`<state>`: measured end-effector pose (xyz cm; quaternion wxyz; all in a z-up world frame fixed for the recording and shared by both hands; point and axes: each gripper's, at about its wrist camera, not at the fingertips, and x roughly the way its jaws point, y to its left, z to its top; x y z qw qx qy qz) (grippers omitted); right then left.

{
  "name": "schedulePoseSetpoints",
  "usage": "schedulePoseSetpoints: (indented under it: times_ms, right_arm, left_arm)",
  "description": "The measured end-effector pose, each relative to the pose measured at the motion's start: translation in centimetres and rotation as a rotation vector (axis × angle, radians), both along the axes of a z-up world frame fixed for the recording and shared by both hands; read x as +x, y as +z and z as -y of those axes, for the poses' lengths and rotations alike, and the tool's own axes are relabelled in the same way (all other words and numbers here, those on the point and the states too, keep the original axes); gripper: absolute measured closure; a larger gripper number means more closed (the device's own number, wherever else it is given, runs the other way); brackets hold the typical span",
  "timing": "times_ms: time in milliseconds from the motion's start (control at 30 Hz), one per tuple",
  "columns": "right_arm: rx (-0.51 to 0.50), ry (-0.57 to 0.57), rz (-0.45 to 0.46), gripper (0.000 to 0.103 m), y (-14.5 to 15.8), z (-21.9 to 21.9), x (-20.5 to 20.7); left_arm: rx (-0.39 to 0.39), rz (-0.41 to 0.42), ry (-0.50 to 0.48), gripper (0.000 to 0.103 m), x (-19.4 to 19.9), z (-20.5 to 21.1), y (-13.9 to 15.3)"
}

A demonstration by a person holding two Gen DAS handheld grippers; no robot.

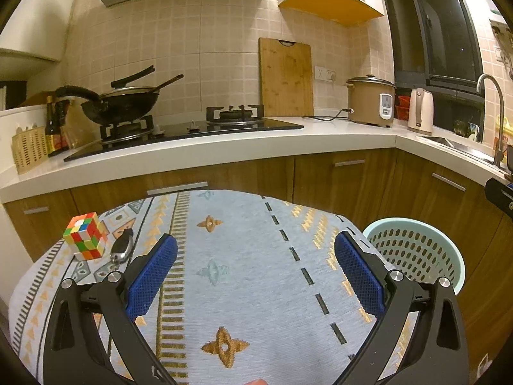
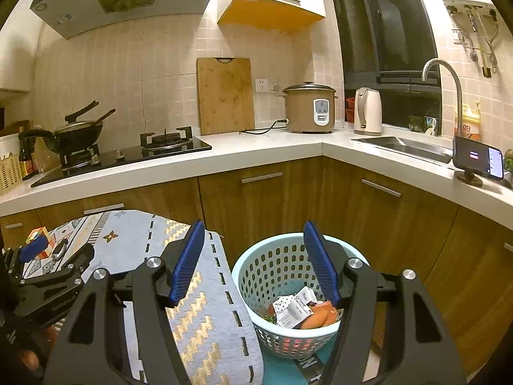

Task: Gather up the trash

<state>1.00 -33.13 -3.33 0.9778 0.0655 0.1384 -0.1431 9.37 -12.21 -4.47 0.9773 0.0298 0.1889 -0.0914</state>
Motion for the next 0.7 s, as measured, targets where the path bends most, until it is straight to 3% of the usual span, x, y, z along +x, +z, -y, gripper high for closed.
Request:
schedulePoseSetpoints:
  times_ms: [700]
  right_arm:
    - [-0.006,-0.012,-0.001,0.042,0.39,-0.2,-0.03]
  left_arm:
    - [-0.012,-0.009,0.006,0.008,0.0,-0.64,-0.03]
